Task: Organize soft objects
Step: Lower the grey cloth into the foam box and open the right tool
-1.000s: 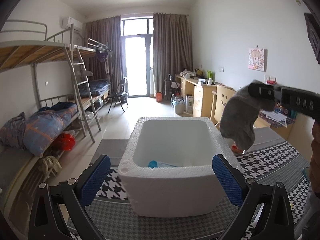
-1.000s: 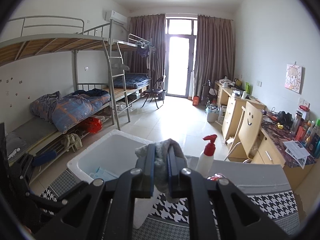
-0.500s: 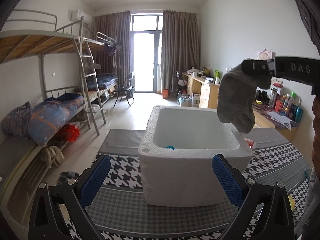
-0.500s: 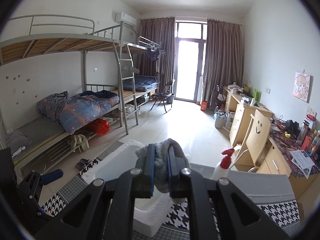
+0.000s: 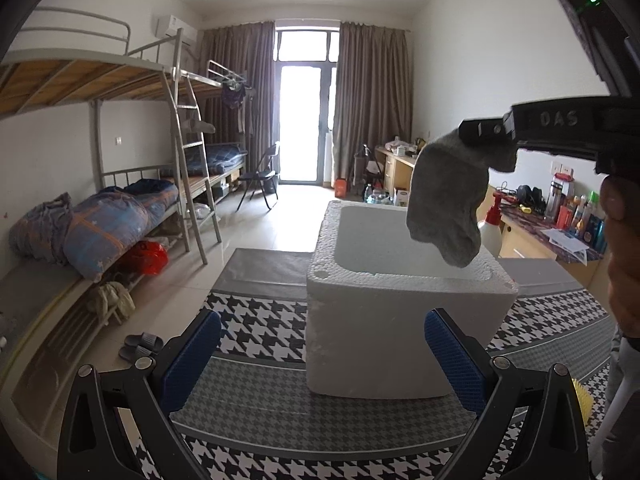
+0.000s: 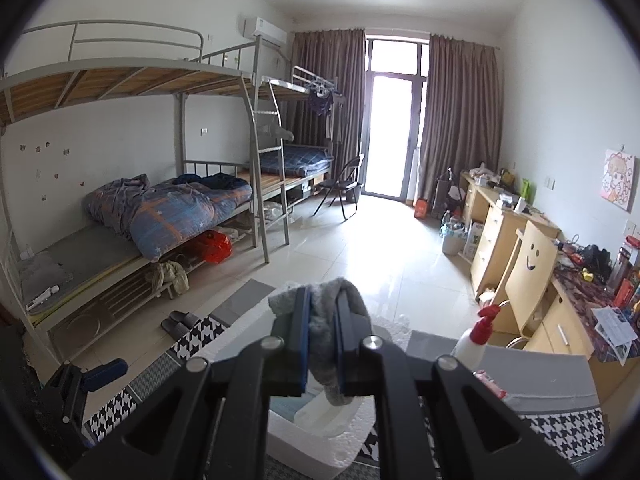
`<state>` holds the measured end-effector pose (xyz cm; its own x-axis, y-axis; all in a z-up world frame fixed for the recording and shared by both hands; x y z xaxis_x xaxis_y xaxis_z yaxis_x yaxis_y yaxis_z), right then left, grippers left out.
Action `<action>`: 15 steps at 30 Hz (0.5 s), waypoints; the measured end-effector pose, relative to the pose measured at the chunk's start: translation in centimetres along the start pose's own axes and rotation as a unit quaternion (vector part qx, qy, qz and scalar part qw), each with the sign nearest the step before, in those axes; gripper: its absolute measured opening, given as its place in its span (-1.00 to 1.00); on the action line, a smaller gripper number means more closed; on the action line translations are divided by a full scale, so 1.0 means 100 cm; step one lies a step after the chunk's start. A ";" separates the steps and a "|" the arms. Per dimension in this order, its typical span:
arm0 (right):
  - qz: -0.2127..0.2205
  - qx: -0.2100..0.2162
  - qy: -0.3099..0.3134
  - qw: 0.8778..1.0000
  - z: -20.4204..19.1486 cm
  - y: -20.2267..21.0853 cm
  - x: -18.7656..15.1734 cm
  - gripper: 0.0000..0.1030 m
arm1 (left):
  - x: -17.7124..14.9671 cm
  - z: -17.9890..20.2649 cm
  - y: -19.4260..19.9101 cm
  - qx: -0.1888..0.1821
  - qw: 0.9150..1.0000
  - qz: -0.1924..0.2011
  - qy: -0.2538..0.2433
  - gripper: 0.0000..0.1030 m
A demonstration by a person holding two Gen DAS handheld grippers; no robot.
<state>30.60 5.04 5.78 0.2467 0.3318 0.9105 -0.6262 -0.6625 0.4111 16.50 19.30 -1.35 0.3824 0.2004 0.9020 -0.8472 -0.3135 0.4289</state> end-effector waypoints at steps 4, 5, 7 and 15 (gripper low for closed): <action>-0.017 0.004 -0.003 1.000 -0.002 -0.011 -0.005 -0.74 | -0.004 0.001 0.001 -0.003 1.000 -0.002 -0.001 0.98; -0.021 0.004 -0.002 1.000 -0.002 -0.015 -0.006 -0.74 | -0.005 0.001 0.001 -0.005 1.000 -0.002 -0.001 0.98; -0.031 0.006 -0.006 0.999 -0.001 -0.019 -0.009 -0.74 | -0.007 0.002 0.002 -0.008 1.000 -0.003 -0.003 0.98; -0.060 0.007 -0.004 0.998 -0.003 -0.039 -0.018 -0.74 | -0.011 -0.003 0.003 -0.005 1.000 -0.010 -0.001 0.98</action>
Point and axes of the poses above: each gripper's, at about its wrist camera, not at the fingertips, and y roughly against the way its jaws point, z to its right, x to its top, the point moved 5 cm from there along -y, roughly the way its jaws point
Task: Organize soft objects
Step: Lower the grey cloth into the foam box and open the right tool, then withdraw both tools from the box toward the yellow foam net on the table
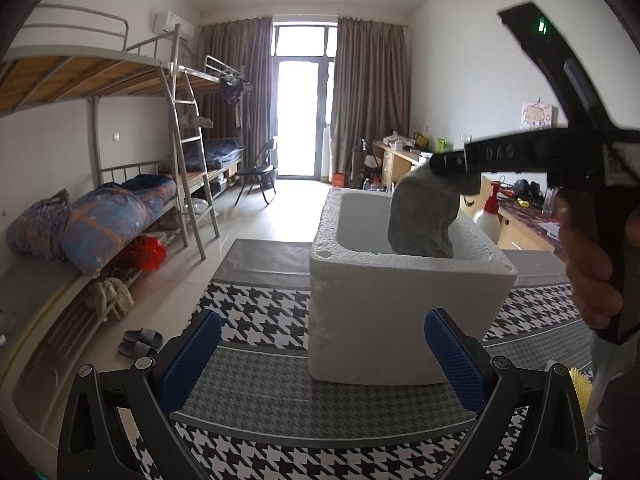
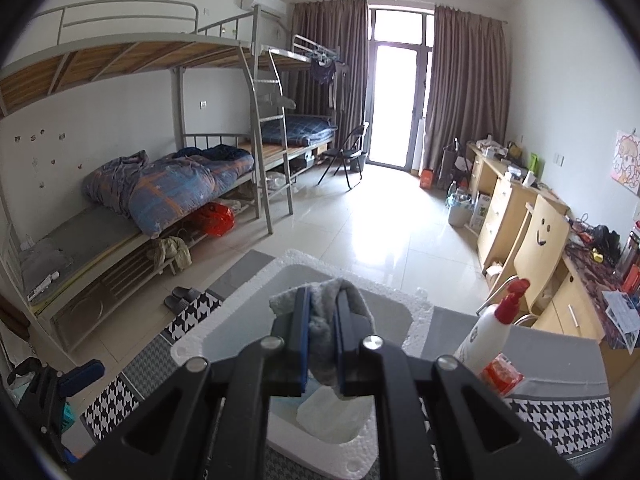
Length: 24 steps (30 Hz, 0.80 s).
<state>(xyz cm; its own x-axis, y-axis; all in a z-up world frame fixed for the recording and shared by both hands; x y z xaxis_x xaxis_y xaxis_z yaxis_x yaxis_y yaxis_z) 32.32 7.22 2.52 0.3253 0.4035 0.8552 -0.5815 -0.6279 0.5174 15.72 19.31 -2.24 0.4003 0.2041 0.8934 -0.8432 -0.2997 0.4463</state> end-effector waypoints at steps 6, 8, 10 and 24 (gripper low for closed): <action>-0.026 0.003 -0.001 1.000 0.003 -0.015 -0.009 -0.72 | -0.003 0.001 0.001 -0.002 1.000 -0.002 0.001 0.98; -0.042 0.016 -0.007 0.999 0.004 -0.020 -0.012 -0.55 | -0.004 0.000 0.002 0.001 1.000 -0.003 -0.001 0.98; -0.059 0.025 -0.012 0.998 0.005 -0.024 -0.014 0.02 | -0.004 -0.001 0.003 0.001 1.000 -0.003 0.001 0.98; -0.037 0.016 -0.008 0.999 0.008 -0.007 -0.015 0.34 | 0.000 0.007 0.010 -0.004 1.000 -0.002 0.000 0.98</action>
Point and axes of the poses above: each gripper's, at about its wrist camera, not at the fingertips, and y roughly against the way its jaws point, z to its right, x to its top, the point moved 5 cm from there along -y, roughly the way its jaws point
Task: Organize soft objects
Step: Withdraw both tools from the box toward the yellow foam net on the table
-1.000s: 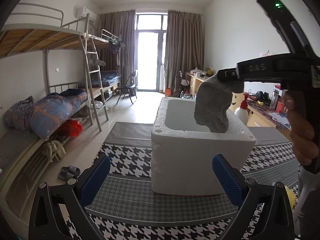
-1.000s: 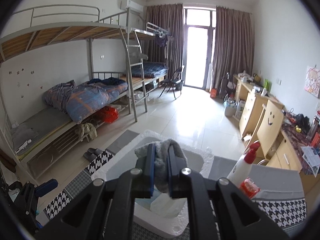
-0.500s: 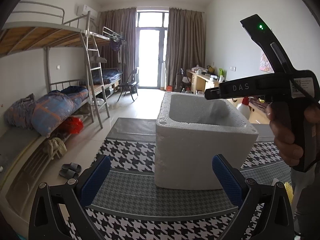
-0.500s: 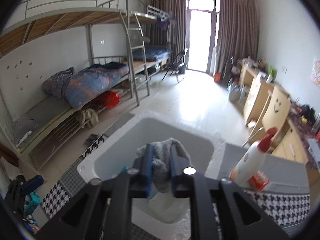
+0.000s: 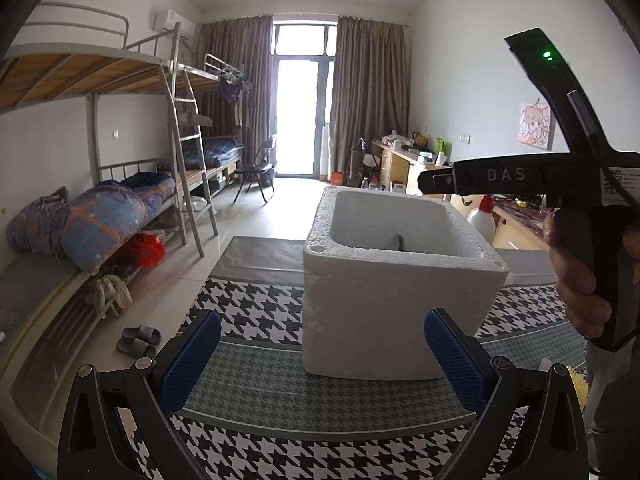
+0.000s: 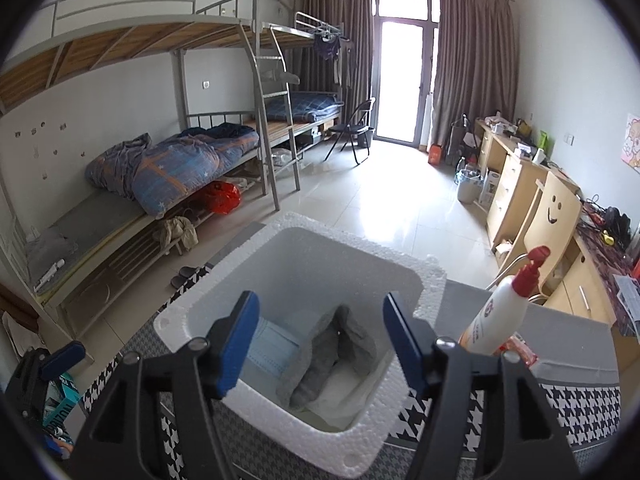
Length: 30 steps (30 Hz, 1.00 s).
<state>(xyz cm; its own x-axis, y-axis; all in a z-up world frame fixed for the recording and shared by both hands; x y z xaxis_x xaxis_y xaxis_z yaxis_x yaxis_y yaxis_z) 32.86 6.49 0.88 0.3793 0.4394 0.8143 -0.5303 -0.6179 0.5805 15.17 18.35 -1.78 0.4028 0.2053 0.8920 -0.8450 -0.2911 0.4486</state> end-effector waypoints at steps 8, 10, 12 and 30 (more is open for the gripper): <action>0.027 -0.001 -0.006 1.000 0.007 0.028 -0.001 0.45 | 0.004 0.012 0.009 -0.008 1.000 0.008 -0.011 0.98; 0.034 0.001 -0.009 0.999 0.008 0.035 -0.003 0.54 | 0.004 0.015 0.010 -0.010 1.000 0.009 -0.013 0.98; 0.040 -0.001 -0.010 0.999 0.010 0.041 -0.005 0.58 | 0.005 0.017 0.011 -0.011 1.000 0.010 -0.012 0.98; 0.080 -0.019 -0.035 0.996 0.022 0.089 -0.023 0.72 | 0.005 0.036 0.028 -0.033 0.999 0.027 -0.019 0.98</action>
Point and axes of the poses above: each gripper's, at about its wrist camera, not at the fingertips, and y roughly against the way its jaws point, z to its right, x to its top, the point moved 5 cm from there along -y, roughly the way its jaws point
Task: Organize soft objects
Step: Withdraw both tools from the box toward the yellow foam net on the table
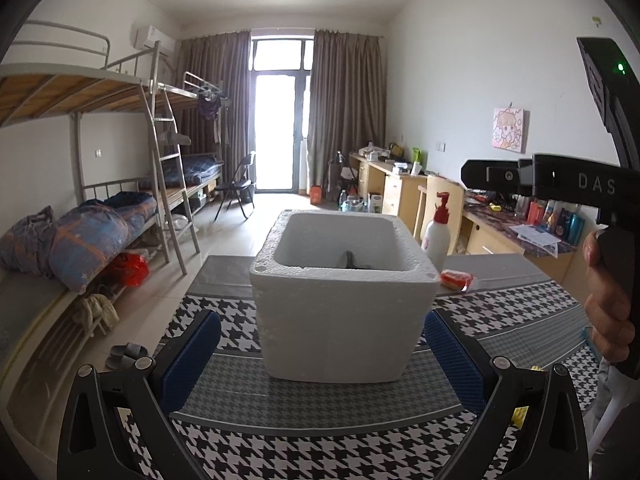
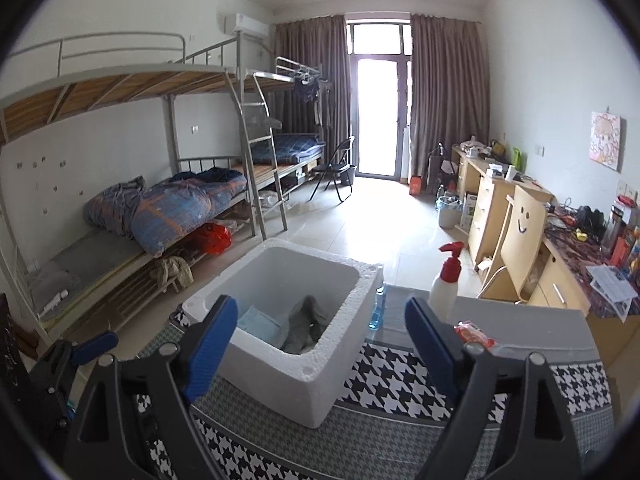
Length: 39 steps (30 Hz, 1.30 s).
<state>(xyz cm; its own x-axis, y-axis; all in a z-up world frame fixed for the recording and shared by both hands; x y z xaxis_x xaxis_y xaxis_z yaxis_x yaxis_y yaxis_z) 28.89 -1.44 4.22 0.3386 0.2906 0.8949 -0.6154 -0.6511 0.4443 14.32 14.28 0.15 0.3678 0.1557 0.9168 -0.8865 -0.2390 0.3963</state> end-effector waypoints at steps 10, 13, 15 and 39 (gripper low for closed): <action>0.013 -0.003 -0.015 1.000 0.011 0.020 -0.009 0.72 | 0.003 0.017 0.011 -0.012 1.000 0.012 -0.007 0.98; 0.016 -0.001 -0.021 1.000 0.015 0.026 -0.015 0.72 | 0.002 0.021 0.013 -0.016 1.000 0.012 -0.007 0.98; 0.019 -0.001 -0.025 1.000 0.018 0.030 -0.018 0.72 | 0.001 0.023 0.013 -0.018 1.000 0.010 -0.005 0.98; 0.053 -0.039 -0.043 0.997 0.049 0.076 -0.046 0.72 | -0.007 0.059 0.017 -0.060 0.998 0.008 -0.024 0.98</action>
<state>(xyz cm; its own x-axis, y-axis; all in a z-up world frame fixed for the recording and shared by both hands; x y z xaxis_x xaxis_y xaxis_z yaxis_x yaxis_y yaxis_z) 26.16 -11.20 3.29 0.3255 0.1594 0.9320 -0.7037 -0.6175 0.3514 14.20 8.05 0.49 0.3633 0.1062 0.9256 -0.9188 -0.1239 0.3749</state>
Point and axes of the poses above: each gripper's, at about its wrist camera, not at the fingertips, and y roughly against the way its jaws point, z to its right, x to its top, the point moved 5 cm from there along -y, roughly the way its jaws point
